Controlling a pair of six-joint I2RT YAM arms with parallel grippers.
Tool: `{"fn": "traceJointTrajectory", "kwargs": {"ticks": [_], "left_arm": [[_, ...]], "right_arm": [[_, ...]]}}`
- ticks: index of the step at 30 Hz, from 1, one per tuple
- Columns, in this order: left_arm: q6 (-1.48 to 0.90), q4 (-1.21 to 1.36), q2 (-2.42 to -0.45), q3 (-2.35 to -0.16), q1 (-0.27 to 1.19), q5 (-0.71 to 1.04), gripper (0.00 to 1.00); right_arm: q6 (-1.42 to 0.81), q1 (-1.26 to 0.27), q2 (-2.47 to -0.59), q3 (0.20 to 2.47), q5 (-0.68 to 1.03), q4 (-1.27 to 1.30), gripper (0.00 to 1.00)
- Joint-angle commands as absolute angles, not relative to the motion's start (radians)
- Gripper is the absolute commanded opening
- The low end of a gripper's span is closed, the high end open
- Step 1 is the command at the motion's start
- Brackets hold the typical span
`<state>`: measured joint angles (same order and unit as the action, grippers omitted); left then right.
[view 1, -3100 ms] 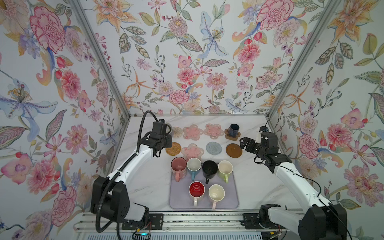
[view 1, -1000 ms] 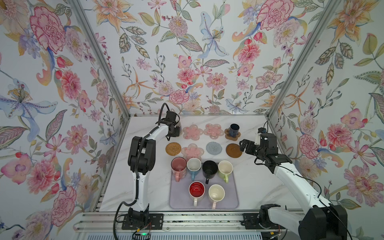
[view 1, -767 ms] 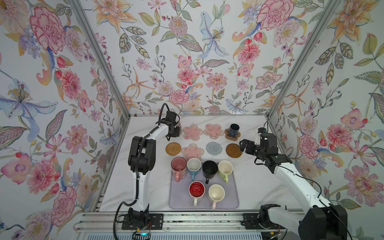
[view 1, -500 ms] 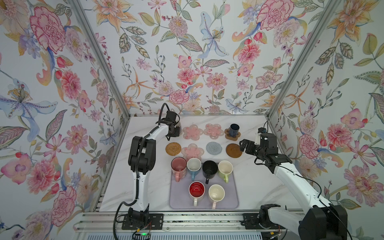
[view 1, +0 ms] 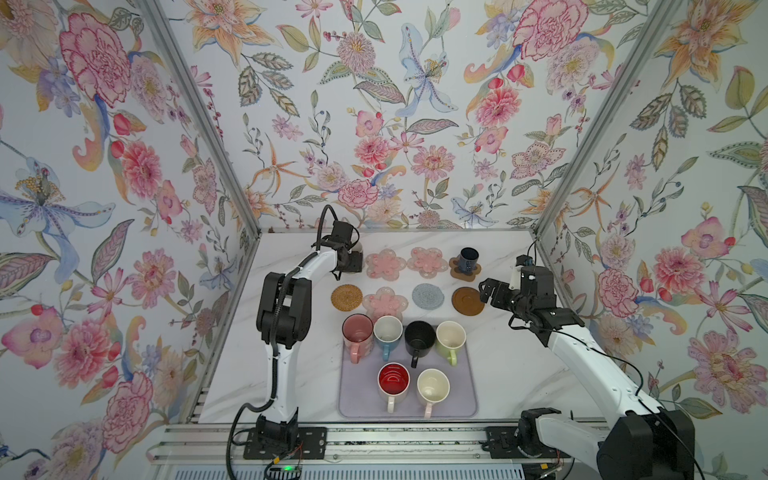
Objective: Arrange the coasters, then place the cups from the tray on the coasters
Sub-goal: 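Lower the cream mug onto the beige woven coaster and open the left gripper, then pull the left gripper back toward the robot while the right gripper moves toward the tray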
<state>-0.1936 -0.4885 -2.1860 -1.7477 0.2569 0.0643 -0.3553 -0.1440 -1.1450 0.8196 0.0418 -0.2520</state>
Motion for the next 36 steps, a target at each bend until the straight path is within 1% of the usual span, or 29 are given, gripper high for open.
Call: {"fn": "traceJointTrajectory", "kwargs": {"ticks": [1,3,7,12,21,24,29,36], "left_arm": [[-0.225,-0.463,-2.102,-1.731,0.248,0.043,0.93],[-0.234,-0.456,-2.055,-1.715,0.248,0.028,0.99],[-0.244,-0.394,-1.900,-1.611,0.239,0.005,0.99],[-0.271,-0.234,-1.580,-1.264,0.208,-0.001,0.99],[-0.337,-0.112,-1.011,-0.743,0.205,-0.080,0.99],[-0.363,-0.085,-0.867,-0.615,0.204,-0.090,0.99],[-0.368,-0.092,-0.750,-0.530,0.204,-0.103,0.99],[-0.385,-0.103,-0.748,-0.514,0.204,-0.133,0.99]], "right_arm": [[-0.346,-0.150,-1.132,0.859,0.030,-0.282,0.99],[-0.348,-0.150,-1.131,0.858,0.030,-0.281,0.99],[-0.353,-0.150,-1.134,0.855,0.036,-0.280,0.99],[-0.352,-0.154,-1.137,0.853,0.035,-0.282,0.99],[-0.365,-0.173,-1.143,0.859,0.028,-0.320,0.99],[-0.366,-0.191,-1.128,0.863,0.004,-0.358,0.99],[-0.401,-0.243,-1.065,0.865,-0.038,-0.455,0.99],[-0.497,-0.422,-0.951,0.840,-0.119,-0.643,0.99]]}}
